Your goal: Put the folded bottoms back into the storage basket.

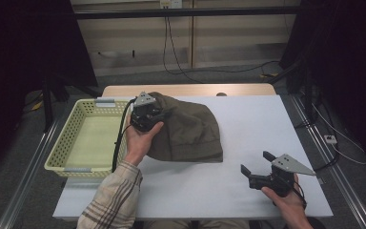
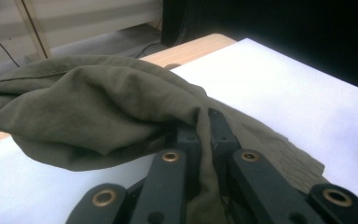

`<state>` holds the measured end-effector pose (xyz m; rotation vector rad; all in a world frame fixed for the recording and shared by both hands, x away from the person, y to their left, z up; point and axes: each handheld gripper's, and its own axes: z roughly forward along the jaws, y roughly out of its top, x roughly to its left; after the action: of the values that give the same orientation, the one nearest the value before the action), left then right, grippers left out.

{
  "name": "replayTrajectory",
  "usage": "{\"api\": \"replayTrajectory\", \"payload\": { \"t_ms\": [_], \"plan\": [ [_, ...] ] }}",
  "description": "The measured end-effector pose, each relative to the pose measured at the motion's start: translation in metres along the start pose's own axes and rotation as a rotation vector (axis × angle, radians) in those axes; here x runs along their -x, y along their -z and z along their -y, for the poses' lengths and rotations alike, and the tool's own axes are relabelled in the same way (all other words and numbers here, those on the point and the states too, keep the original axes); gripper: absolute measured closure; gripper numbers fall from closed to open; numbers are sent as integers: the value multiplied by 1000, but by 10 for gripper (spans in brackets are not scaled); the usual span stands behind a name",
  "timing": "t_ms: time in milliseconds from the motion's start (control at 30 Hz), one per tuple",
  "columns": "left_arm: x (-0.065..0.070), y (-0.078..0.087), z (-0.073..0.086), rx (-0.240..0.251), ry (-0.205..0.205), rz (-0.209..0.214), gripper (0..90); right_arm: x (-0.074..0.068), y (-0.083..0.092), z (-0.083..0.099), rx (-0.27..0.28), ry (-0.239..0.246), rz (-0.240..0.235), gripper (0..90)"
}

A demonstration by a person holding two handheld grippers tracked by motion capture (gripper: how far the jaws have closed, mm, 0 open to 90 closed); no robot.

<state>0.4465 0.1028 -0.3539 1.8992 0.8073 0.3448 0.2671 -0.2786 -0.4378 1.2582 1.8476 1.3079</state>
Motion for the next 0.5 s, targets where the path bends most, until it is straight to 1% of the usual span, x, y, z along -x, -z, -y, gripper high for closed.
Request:
{"api": "replayTrajectory", "payload": {
  "t_ms": [100, 167, 200, 233, 267, 333, 500],
  "plan": [
    [0, 5, -3, 14, -5, 10, 869, 0, 0, 0, 1, 0, -1, 39],
    [0, 10, -6, 31, -13, 25, 869, 0, 0, 0, 1, 0, -1, 39],
    [0, 10, -6, 31, -13, 25, 870, 0, 1, 0, 1, 0, -1, 38],
    [0, 12, -7, 45, -19, 40, 870, 0, 1, 0, 1, 0, -1, 38],
    [0, 14, -9, 54, -27, 43, 870, -1, 1, 0, 2, 3, -2, 39],
    [0, 20, -12, 60, -37, 34, 871, -1, 1, 0, 2, 2, -3, 39],
    [0, 28, -15, 87, -44, 22, 871, 0, 0, 0, 1, 3, -1, 39]
  ]
}}
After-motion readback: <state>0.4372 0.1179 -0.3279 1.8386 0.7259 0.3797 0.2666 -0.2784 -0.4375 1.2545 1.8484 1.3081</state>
